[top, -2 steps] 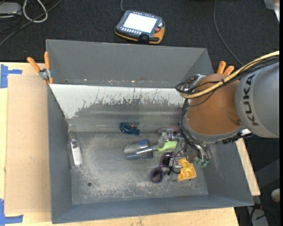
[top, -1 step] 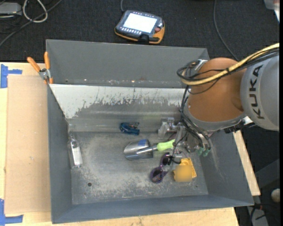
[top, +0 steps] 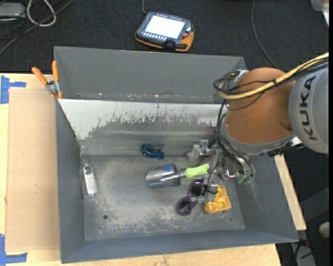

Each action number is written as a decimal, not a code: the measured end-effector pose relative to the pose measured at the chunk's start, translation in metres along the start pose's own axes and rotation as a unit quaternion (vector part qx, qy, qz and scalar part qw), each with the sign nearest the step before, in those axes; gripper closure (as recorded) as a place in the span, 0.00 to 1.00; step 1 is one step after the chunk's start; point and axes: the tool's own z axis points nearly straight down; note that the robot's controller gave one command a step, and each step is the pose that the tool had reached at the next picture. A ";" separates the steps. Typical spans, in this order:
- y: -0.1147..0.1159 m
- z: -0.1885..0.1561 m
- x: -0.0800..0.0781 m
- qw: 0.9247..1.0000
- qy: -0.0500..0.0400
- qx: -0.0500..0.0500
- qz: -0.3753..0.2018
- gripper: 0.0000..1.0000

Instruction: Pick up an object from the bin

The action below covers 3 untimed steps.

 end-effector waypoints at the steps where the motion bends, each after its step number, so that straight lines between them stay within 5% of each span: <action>1: -0.019 0.034 -0.004 0.995 0.000 0.000 0.102 0.00; 2: -0.020 0.039 -0.002 0.996 -0.001 0.000 -0.091 0.00; 3: -0.019 0.120 0.007 0.999 0.000 0.000 0.032 0.00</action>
Offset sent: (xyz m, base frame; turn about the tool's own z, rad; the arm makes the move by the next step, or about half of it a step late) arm 0.0006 -0.0212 -0.0402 -0.2339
